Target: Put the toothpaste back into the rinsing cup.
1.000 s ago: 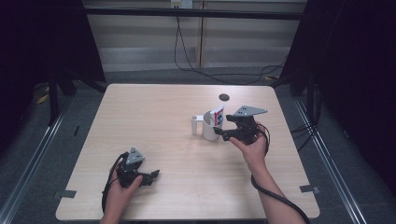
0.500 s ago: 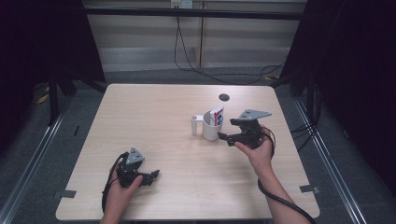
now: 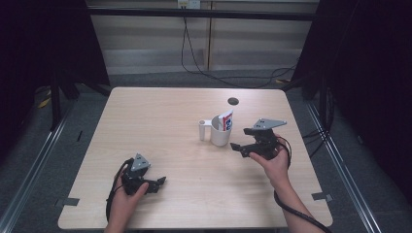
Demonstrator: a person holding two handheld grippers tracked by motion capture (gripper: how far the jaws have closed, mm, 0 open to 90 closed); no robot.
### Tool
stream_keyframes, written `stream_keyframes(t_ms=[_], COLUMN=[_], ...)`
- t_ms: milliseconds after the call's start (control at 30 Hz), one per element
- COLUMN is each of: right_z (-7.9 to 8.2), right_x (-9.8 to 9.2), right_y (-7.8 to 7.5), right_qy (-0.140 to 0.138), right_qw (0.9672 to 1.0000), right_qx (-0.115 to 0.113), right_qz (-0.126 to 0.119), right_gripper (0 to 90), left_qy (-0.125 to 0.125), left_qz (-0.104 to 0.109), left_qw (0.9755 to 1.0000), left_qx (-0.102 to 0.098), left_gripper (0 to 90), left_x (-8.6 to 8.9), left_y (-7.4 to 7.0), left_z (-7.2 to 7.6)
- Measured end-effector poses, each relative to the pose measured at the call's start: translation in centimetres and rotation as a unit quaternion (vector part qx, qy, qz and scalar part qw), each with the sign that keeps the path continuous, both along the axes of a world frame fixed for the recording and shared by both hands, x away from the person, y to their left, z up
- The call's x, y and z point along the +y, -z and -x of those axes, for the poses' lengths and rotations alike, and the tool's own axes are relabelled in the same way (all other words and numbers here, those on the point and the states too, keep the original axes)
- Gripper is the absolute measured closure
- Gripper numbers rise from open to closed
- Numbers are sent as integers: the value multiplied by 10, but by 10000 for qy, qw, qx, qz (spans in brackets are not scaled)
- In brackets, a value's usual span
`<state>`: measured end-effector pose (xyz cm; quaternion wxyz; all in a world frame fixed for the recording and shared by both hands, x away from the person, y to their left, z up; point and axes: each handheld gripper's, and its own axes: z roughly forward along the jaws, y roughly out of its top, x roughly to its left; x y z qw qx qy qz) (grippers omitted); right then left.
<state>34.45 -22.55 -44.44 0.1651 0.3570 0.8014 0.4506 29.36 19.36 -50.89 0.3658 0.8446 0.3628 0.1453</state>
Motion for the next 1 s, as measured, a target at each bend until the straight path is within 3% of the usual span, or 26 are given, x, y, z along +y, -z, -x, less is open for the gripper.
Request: stream_keyframes(t_ms=[1000], right_z=[25], right_x=[-19], right_y=[17], right_qy=[-162], right_qw=[9995], right_qx=[120], right_qz=[227], right_gripper=[152], left_qy=[-16], left_qz=[15], left_qw=[10000], left_qx=[-4], left_gripper=[149], left_x=[0], left_y=[0], left_z=[0])
